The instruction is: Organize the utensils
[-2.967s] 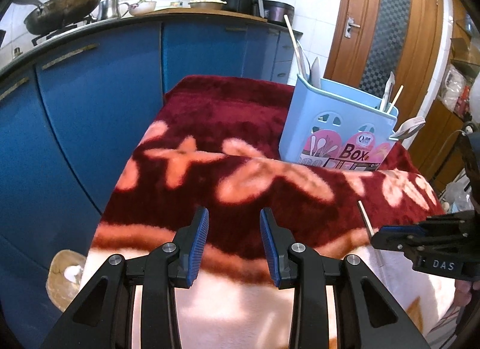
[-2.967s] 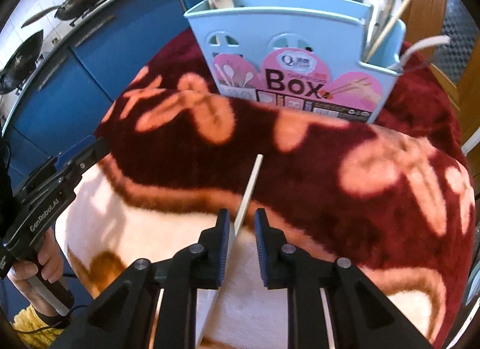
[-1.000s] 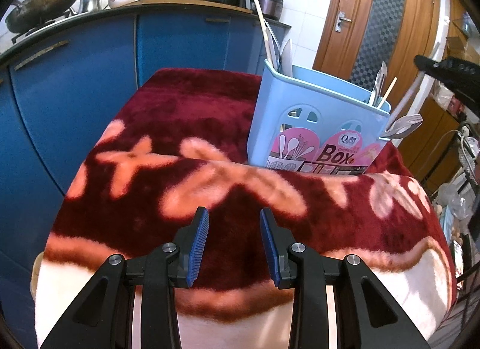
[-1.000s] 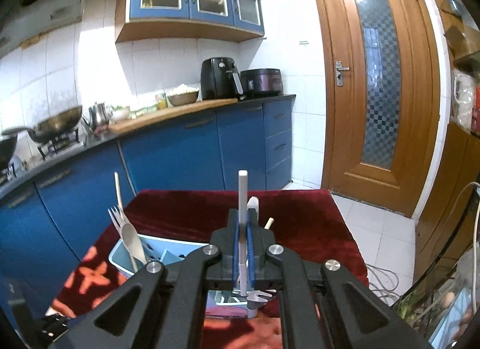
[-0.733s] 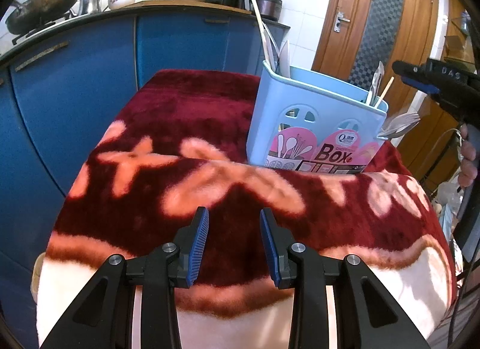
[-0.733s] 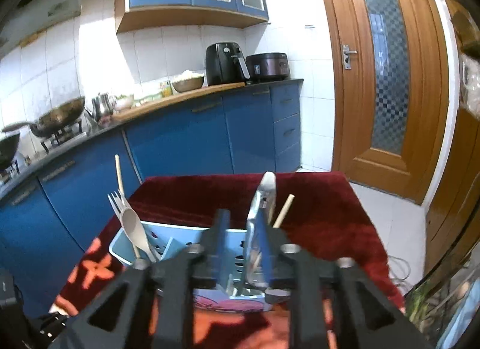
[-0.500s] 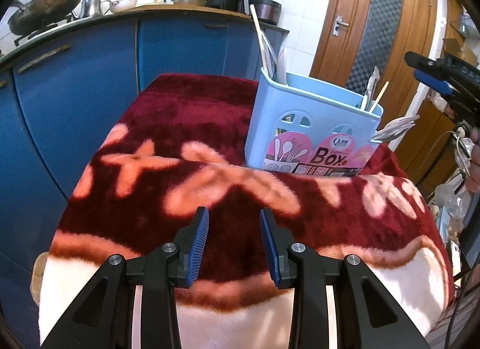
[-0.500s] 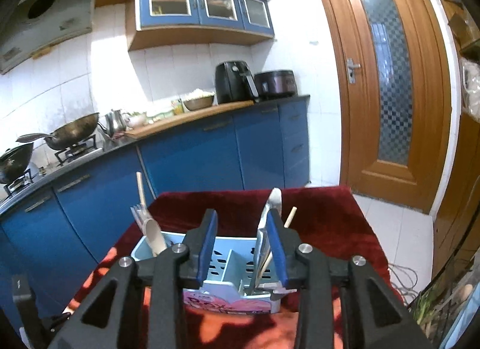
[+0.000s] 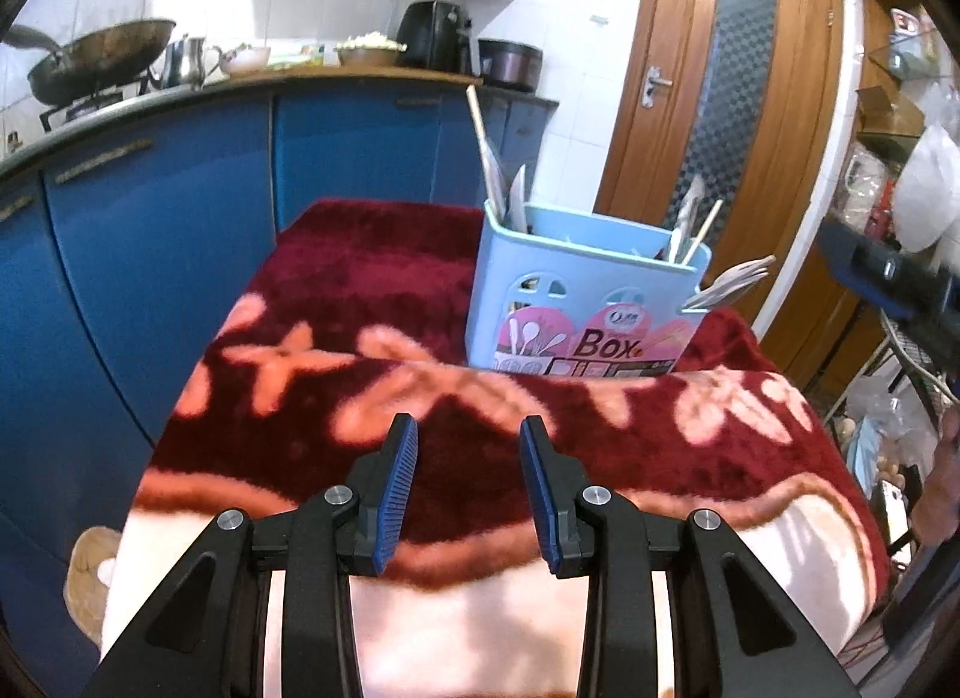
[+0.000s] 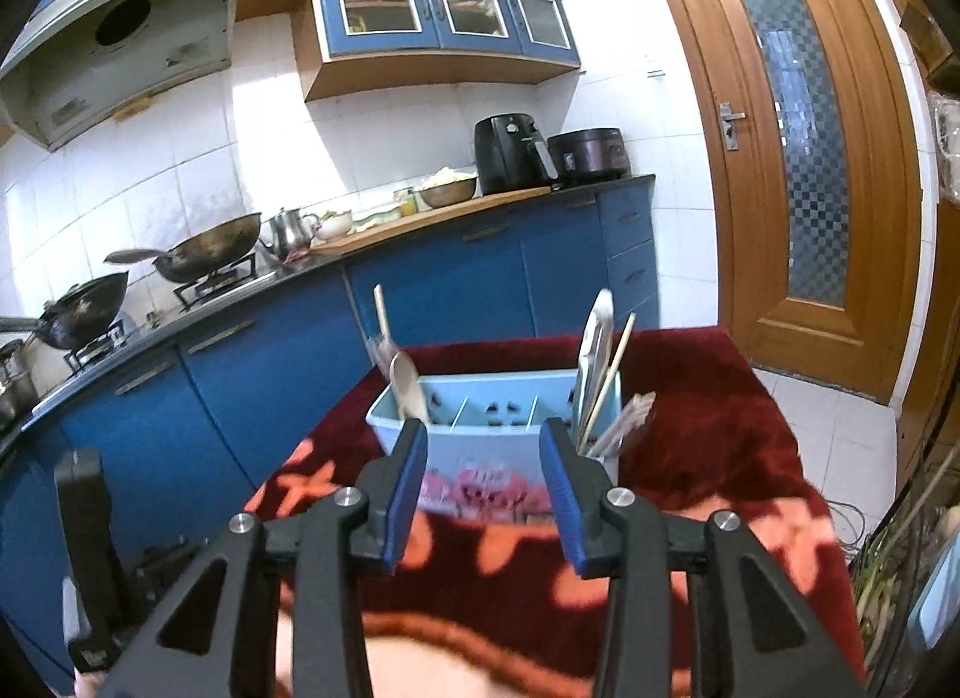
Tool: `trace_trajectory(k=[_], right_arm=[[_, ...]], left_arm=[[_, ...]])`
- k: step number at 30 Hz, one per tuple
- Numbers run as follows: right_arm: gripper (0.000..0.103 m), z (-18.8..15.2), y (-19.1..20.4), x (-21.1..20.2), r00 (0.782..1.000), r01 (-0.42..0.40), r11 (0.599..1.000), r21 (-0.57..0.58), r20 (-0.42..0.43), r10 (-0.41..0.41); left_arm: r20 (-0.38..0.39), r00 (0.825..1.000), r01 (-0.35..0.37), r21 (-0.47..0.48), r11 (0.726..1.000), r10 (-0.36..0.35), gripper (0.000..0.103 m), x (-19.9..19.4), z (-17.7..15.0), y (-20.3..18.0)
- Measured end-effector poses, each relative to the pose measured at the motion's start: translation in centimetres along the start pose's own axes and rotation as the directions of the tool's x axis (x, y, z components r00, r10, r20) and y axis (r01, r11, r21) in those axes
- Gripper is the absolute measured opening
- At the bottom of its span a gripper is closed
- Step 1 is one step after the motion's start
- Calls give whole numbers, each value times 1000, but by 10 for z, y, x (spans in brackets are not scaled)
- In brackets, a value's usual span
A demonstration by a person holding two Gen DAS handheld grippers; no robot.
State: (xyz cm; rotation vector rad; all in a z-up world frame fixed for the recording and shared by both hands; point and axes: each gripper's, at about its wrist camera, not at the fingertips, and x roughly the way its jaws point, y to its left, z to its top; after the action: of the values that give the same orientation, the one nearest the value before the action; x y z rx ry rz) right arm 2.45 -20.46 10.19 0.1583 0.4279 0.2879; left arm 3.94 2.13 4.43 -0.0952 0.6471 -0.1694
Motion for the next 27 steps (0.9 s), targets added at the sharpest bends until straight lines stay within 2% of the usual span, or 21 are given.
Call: trace_trajectory(k=[3,5,6,8,11,12,13,16,23,27], right_arm=[[49,-18,4,-9,1000,5,1000,1,3,-5],[54,-30,5,-14,1000,13,1000,4,4,-13],[58,-36,6,-16,1000,24,1000,2,3,-24],[67,-46,9,-19,999,53,999,-7,-1,-53],[80,-64,11,-20,997,75,997,-26,-18,-75],[88,-70,11,-20,997,76,997,-33,-25,-77],[94,-76,12,-20,996,78,996,-40,-28,-79],[103,-91,14,-22,996,92,993,-70,-8,-93],[103,-113,12,-18,988,154,979,-131,25,-152],[103,-120,5,-12,985,170,978,-124,32,-168]], left_arm=[[29,1000,11,4,1000,-11,38,-9,-5,-2],[51,999,19,5,1000,-19,49,-15,-8,-2],[70,997,16,9,1000,-17,57,-18,-11,-3],[105,994,5,19,1000,-7,62,-22,-17,-4],[115,993,-12,29,1000,8,75,-23,-25,-7],[116,993,-12,31,999,8,78,-23,-27,-7],[119,993,-11,34,999,7,79,-22,-30,-8],[121,993,-10,37,999,6,81,-20,-38,-11],[158,986,-53,22,998,49,82,-12,-50,-12],[216,973,-90,33,995,81,82,-14,-53,-16]])
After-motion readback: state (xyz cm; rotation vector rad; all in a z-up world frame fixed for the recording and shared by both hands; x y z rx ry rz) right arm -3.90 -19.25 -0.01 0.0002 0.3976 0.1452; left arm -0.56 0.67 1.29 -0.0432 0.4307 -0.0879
